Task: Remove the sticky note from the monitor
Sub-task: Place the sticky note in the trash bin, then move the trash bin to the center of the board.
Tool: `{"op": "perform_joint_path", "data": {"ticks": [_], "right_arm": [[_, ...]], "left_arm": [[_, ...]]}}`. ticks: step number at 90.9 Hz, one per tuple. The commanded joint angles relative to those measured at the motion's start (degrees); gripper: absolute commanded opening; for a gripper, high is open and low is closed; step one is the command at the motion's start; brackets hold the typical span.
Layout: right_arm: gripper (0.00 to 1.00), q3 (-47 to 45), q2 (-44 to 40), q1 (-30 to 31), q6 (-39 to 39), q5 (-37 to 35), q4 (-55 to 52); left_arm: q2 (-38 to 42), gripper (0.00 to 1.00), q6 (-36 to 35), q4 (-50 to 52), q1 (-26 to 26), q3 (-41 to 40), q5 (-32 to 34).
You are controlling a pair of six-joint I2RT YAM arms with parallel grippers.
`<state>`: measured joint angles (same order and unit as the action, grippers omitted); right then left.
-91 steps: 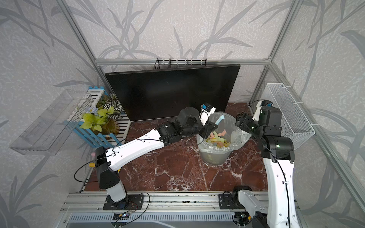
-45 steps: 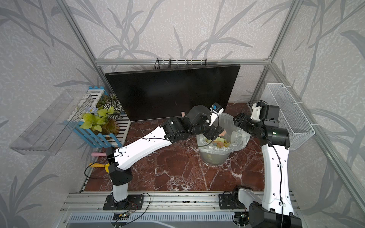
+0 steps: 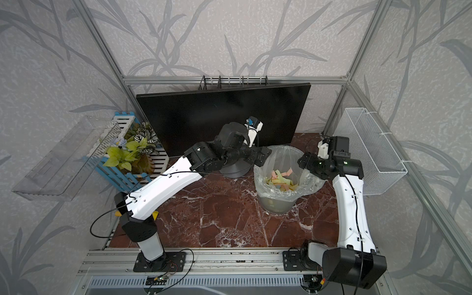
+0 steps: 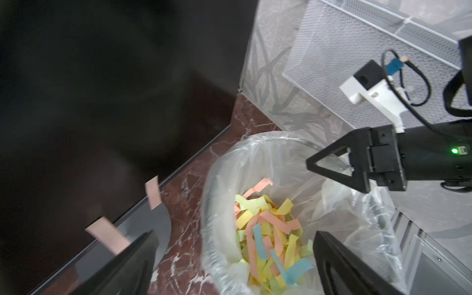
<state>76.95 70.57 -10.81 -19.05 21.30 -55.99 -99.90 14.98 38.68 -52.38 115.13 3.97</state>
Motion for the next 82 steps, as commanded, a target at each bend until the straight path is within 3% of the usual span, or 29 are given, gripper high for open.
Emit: {"op": "perform_joint_path", "data": {"ticks": [1, 30, 55, 82], "right_arm": [[0.69, -0.4, 0.8, 1.4, 1.5, 1.4, -0.4], [0.53, -3.2, 0.5, 11.8, -0.1, -0.7, -0.4], [0.53, -3.9, 0.5, 26.6, -6.1, -5.1, 1.7], [0.53, 0.4, 6.1, 42.8, -11.5, -9.4, 4.9]], "left_arm": [[6.0, 1.0, 3.8, -4.2, 3.6, -7.4, -2.4], [14.0, 1.0, 4.8, -6.5, 7.7, -15.8, -1.7], [16.8, 1.0, 5.0, -6.8, 8.9, -16.8, -0.8], [19.5, 1.0, 5.3, -7.0, 9.7, -17.6, 0.0]]}}
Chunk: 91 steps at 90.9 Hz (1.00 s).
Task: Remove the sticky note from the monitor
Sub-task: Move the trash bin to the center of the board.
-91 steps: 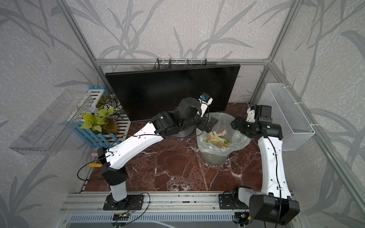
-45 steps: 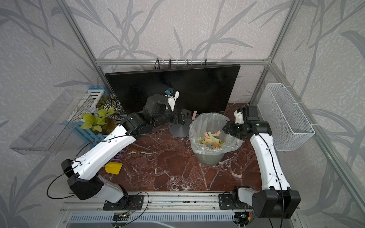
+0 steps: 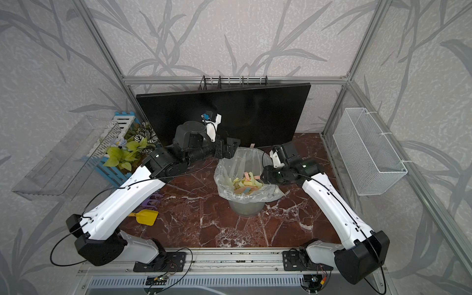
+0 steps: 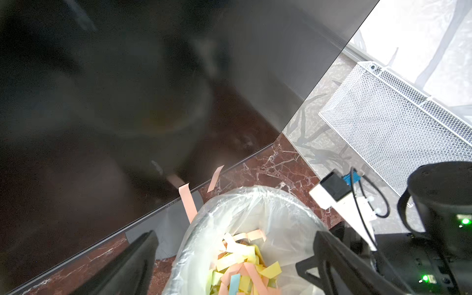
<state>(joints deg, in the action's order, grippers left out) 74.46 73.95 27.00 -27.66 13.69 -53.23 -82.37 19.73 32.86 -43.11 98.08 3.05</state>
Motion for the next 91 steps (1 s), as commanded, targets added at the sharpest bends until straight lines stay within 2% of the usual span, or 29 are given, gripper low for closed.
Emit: {"op": "perform_joint_path", "data": {"ticks": [1, 33, 51, 71, 91], "right_arm": [[0.53, 3.2, 3.0, 5.5, -3.0, -2.0, 2.3], [0.56, 13.2, 15.5, 20.7, -6.9, -4.8, 6.4], [0.61, 24.2, 26.6, 26.7, -7.5, -4.1, 6.9], [0.67, 38.1, 35.9, 28.5, -6.4, -2.9, 2.6], [0.75, 39.6, 31.9, 27.1, -5.6, -3.4, 3.0]], "left_arm": [[2.0, 1.0, 0.6, -1.1, 0.4, -0.6, 0.9], [5.1, 1.0, 0.9, -0.9, 1.3, -1.3, 2.4], [7.1, 1.0, 1.6, -0.8, 1.8, -2.1, 3.1], [8.9, 1.0, 2.1, -0.5, 2.3, -3.3, 4.1], [9.7, 1.0, 2.7, -0.7, 2.5, -4.1, 4.2]]}}
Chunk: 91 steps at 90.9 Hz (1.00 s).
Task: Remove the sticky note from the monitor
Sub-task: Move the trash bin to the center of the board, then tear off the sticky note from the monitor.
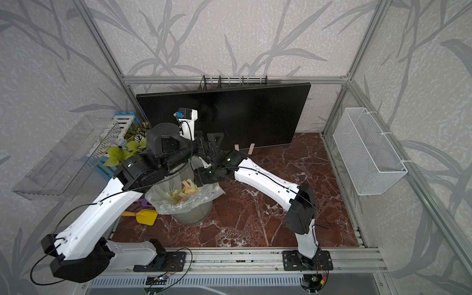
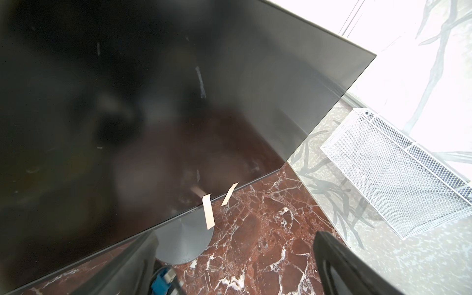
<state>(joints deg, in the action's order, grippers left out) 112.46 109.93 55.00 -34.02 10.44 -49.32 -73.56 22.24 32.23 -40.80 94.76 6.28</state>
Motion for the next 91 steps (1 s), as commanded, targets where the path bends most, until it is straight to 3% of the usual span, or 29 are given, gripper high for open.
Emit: {"op": "perform_joint_path", "data": {"ticks": [1, 16, 36, 69, 91], "right_arm": [[0.75, 1.5, -4.4, -1.1, 0.8, -0.1, -0.8], [0.81, -0.2, -9.6, -2.6, 0.7, 0.7, 1.4], [0.83, -8.2, -19.4, -10.8, -1.2, 4.8, 6.2], [0.84, -41.2, -40.9, -29.1, -7.8, 12.2, 26.1], [0.84, -60.5, -44.4, -31.3, -16.2, 14.9, 49.6]], "left_arm": [[0.9, 1.0, 0.2, -0.1, 0.2, -0.8, 1.1], [0.4, 1.0, 0.4, -0.3, 0.3, -0.6, 0.7], [0.0, 1.0, 0.7, -0.6, 0.5, -0.6, 0.7], [-0.1, 1.0, 1.8, -1.2, 0.7, -2.1, -3.3], [3.5, 1.0, 8.4, -9.0, 1.0, -9.2, -12.9]]}}
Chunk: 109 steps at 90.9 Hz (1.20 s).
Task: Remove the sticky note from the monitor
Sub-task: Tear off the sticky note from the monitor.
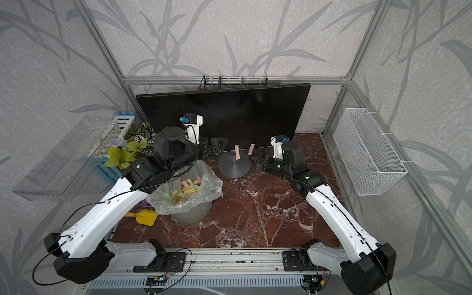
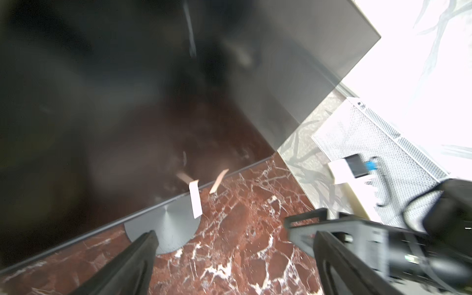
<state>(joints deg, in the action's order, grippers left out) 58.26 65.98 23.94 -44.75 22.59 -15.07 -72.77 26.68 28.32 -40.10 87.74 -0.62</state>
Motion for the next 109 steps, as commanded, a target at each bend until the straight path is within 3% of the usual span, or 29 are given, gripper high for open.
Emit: {"op": "perform_joint_path", "data": {"ticks": [1, 17, 33, 63, 82, 109], "right_arm": [[0.84, -7.2, -0.3, -0.2, -5.5, 3.0, 16.5], [0.83, -13.9, 4.1, -0.2, -9.3, 5.3, 30.9], [0.81, -18.6, 12.2, -0.1, -15.6, 6.9, 50.5], [0.69, -17.5, 39.8, 0.8, -31.9, 6.9, 94.0], [0.66, -14.0, 46.1, 3.5, -31.3, 5.4, 95.1], [0.66, -16.4, 43.6, 4.1, -29.8, 3.6, 95.1]], "left_arm": [[2.9, 1.0, 4.4, -5.5, 0.3, -2.7, -6.5], [6.2, 1.0, 11.2, -15.1, 0.6, -9.0, -14.0], [7.7, 1.0, 13.8, -19.5, 0.7, -11.8, -16.5], [7.6, 1.0, 14.8, -19.7, 0.8, -12.6, -17.3], [7.7, 1.0, 14.4, -18.7, 0.7, -12.1, -17.2], [7.9, 1.0, 13.7, -17.9, 0.8, -12.4, -16.9]]}}
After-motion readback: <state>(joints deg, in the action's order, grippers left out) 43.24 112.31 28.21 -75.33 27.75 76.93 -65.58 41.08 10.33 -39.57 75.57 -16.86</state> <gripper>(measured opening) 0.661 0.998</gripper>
